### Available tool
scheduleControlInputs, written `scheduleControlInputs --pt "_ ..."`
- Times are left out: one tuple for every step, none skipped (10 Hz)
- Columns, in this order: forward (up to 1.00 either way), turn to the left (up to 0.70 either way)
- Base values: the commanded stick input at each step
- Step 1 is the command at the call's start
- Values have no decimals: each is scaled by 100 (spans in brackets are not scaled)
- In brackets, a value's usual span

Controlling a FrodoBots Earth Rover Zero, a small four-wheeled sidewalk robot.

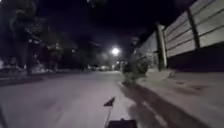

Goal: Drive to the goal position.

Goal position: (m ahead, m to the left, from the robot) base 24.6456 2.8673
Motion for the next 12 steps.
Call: scheduleControlInputs --pt "70 0" --pt "70 0" --pt "70 0" --pt "70 0" --pt "70 0" --pt "70 0" --pt "70 0" --pt "70 0" --pt "70 0" --pt "70 0" --pt "70 0" --pt "70 -14"
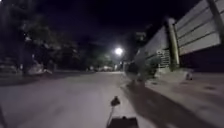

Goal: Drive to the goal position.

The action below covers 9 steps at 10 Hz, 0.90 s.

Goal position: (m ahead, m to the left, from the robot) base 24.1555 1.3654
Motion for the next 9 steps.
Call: scheduleControlInputs --pt "70 -35" --pt "70 -35" --pt "70 -34" --pt "70 -9" --pt "70 0" --pt "70 0" --pt "70 0" --pt "70 0" --pt "70 0"
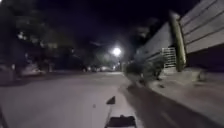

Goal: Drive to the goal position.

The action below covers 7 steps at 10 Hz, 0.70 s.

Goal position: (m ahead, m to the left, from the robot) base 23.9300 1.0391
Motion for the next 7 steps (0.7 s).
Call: scheduleControlInputs --pt "70 0" --pt "70 0" --pt "70 0" --pt "70 0" --pt "70 0" --pt "70 0" --pt "70 0"
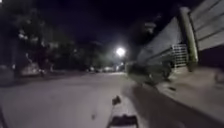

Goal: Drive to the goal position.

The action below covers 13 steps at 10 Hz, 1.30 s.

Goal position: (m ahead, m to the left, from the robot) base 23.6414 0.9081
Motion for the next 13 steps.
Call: scheduleControlInputs --pt "70 -1" --pt "70 -23" --pt "70 -35" --pt "70 -35" --pt "70 -35" --pt "70 -35" --pt "70 -35" --pt "70 -30" --pt "70 -11" --pt "70 0" --pt "70 0" --pt "70 0" --pt "70 0"
